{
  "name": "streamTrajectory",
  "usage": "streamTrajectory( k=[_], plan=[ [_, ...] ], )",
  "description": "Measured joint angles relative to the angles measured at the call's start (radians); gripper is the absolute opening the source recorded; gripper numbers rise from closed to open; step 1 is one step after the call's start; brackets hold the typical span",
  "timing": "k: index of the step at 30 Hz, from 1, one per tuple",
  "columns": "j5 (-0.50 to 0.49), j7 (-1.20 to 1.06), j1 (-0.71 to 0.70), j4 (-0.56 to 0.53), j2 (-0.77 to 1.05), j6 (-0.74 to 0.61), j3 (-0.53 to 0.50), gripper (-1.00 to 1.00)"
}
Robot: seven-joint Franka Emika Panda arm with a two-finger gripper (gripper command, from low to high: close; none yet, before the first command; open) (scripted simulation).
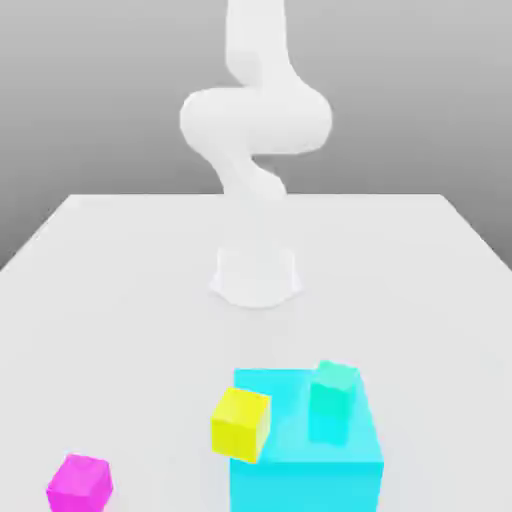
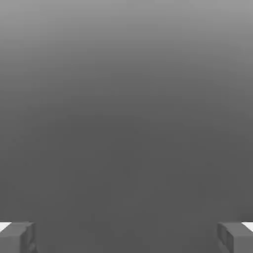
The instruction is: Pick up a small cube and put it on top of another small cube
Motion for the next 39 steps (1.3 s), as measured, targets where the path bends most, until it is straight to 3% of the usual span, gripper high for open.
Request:
streamTrajectory(
  k=[18, 28, 33, 34, 39],
  plan=[
    [0.141, -0.222, -0.025, -0.009, 0.659, 0.196, -0.195, 0.00],
    [0.179, -0.315, -0.111, -0.015, 1.015, 0.307, -0.225, 0.00],
    [0.237, -0.367, -0.169, 0.015, 1.196, 0.428, -0.169, 0.00],
    [0.246, -0.374, -0.176, 0.020, 1.217, 0.444, -0.160, -1.00],
    [0.245, -0.373, -0.176, 0.020, 1.217, 0.443, -0.160, -1.00]
  ],
)
